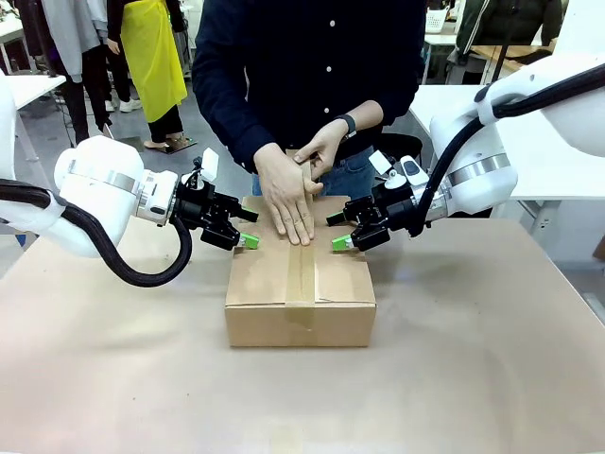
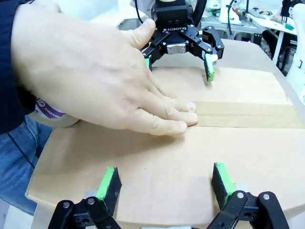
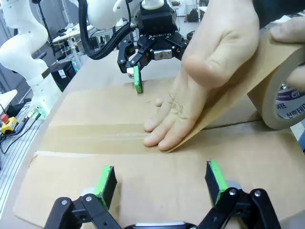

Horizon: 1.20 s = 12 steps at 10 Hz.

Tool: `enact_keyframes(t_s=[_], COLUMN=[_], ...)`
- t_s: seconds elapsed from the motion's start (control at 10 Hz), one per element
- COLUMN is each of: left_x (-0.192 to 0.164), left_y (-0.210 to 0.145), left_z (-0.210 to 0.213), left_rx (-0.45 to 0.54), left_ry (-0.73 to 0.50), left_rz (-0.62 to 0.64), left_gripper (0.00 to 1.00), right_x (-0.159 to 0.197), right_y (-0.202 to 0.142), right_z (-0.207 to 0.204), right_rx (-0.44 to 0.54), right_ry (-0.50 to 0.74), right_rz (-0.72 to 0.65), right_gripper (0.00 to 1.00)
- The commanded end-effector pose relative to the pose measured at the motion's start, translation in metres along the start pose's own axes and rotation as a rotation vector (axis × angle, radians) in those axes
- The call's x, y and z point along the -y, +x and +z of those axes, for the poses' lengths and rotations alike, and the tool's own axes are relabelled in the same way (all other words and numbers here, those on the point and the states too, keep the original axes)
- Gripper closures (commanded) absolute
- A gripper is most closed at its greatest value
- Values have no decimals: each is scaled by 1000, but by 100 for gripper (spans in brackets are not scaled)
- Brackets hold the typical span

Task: Pack the gift set into the box.
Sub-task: Press and hold the closed box until the human finishes sealing it.

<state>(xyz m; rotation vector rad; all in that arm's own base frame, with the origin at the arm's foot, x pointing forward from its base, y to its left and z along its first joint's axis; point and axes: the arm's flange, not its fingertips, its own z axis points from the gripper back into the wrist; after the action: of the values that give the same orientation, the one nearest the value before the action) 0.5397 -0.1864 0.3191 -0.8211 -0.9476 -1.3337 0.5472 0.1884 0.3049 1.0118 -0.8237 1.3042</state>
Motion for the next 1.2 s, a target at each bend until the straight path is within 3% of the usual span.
enact_keyframes(t_s=[0.0,1.1], left_x=[2,2], left_y=[-2,-2], left_z=[2,2], left_rx=[3,3], left_ry=[-4,-4], left_rz=[2,2], left_gripper=[0,0], right_x=[0,0], right_y=[-2,-2], right_z=[-1,-1], right_rx=[-7,-7], right_ry=[-5,-5], right_rz=[-6,-6], right_gripper=[0,0])
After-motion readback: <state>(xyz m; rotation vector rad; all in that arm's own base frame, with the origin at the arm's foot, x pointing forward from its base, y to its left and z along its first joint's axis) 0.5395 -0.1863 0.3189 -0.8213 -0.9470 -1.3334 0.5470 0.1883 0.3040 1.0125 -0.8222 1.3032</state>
